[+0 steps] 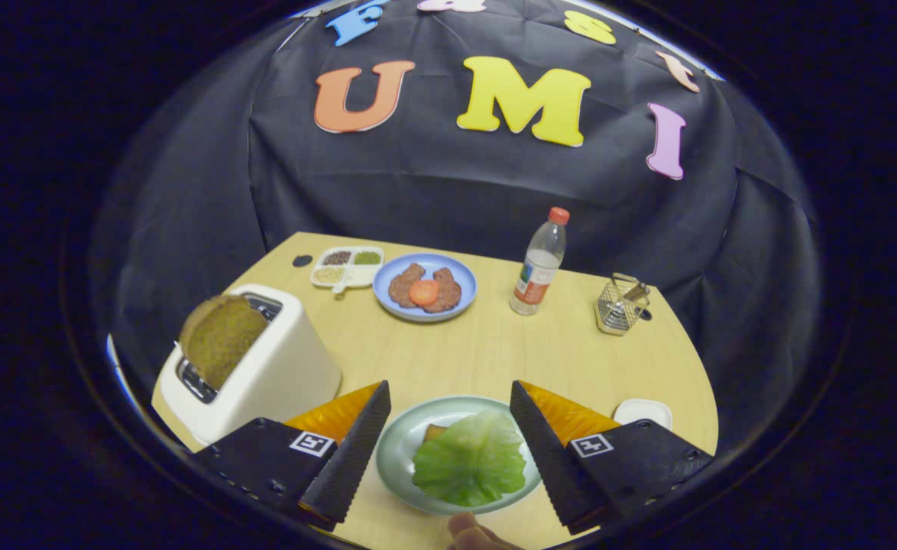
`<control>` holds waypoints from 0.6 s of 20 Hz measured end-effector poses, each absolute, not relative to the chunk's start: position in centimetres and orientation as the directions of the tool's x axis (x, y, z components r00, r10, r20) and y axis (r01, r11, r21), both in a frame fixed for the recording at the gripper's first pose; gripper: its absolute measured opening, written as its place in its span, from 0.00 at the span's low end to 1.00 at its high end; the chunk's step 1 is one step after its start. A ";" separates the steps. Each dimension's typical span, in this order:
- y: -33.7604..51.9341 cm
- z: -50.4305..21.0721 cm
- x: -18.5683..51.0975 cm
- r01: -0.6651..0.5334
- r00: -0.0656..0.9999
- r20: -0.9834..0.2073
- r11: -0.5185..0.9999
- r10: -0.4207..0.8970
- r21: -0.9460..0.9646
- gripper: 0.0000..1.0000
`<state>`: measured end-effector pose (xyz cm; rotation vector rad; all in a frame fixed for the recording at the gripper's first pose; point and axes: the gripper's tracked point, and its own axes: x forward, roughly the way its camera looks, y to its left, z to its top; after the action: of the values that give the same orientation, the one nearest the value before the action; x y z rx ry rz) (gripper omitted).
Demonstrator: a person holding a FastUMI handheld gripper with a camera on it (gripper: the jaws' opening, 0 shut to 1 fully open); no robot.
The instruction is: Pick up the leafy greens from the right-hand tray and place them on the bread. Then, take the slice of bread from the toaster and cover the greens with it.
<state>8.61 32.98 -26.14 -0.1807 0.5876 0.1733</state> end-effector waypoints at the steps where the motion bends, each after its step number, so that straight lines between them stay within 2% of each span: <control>1: 34.4 -25.2 8.2 -0.223 0.820 -0.557 0.970 0.134 -0.096 0.96; 6: 40.8 -21.7 6.6 -0.235 0.831 -0.523 0.972 0.189 -0.022 0.96; 12: 46.7 -22.9 5.7 -0.211 0.807 -0.565 0.977 0.169 -0.009 0.96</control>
<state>5.67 46.72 -22.91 -0.0725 0.5975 0.2032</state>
